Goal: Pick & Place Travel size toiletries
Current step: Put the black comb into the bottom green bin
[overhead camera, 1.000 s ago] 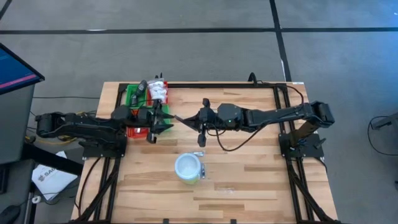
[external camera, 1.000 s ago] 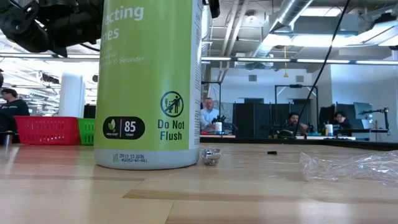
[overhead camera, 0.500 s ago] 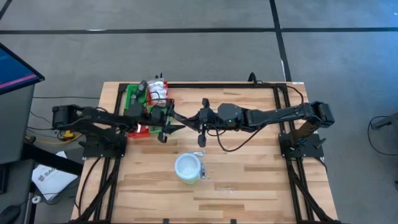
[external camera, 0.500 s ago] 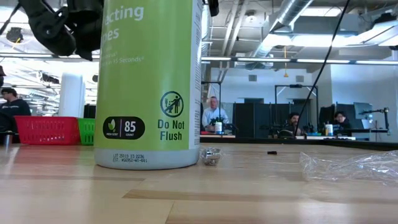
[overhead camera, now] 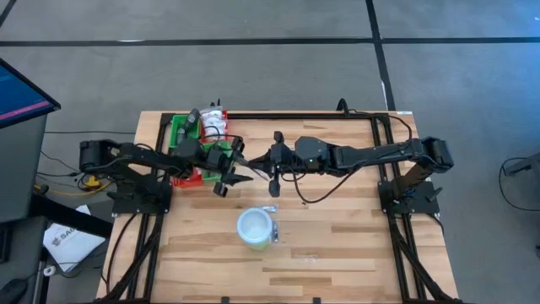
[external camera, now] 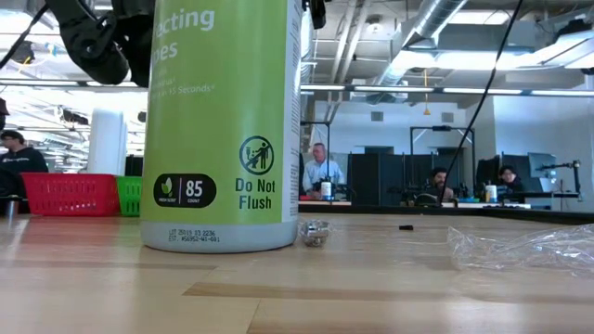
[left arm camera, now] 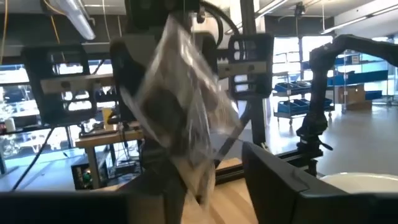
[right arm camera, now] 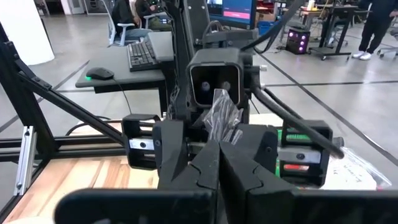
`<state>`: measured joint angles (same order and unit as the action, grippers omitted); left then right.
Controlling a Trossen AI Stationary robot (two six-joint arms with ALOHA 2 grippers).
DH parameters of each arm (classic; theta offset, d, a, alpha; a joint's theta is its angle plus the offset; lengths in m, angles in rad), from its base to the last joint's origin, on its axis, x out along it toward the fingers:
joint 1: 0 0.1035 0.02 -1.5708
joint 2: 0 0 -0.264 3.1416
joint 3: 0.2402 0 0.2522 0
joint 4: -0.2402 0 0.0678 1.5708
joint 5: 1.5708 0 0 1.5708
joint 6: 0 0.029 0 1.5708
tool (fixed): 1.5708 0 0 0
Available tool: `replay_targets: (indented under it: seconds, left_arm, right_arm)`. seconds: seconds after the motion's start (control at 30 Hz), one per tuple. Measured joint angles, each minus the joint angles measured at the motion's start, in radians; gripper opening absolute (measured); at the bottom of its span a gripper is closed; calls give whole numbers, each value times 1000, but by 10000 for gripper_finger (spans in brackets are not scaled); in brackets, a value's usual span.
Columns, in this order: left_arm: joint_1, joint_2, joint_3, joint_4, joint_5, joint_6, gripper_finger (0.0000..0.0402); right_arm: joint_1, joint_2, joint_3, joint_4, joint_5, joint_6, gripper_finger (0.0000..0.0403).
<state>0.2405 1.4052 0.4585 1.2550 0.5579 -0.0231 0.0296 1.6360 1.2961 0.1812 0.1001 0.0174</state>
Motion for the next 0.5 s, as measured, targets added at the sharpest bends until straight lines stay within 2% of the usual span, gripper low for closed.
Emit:
replay_targets:
  seconds: [0.1,0.23,0.5]
  left_arm:
    - [0,-7,1,11,0,0,105]
    - [0,-7,1,14,0,0,22]
    - [11,-7,-3,2,-31,-28,4]
  right_arm:
    - [0,0,0,-2,-1,1,0]
    - [0,0,0,-6,-2,1,0]
    - [1,-1,0,-37,0,1,0]
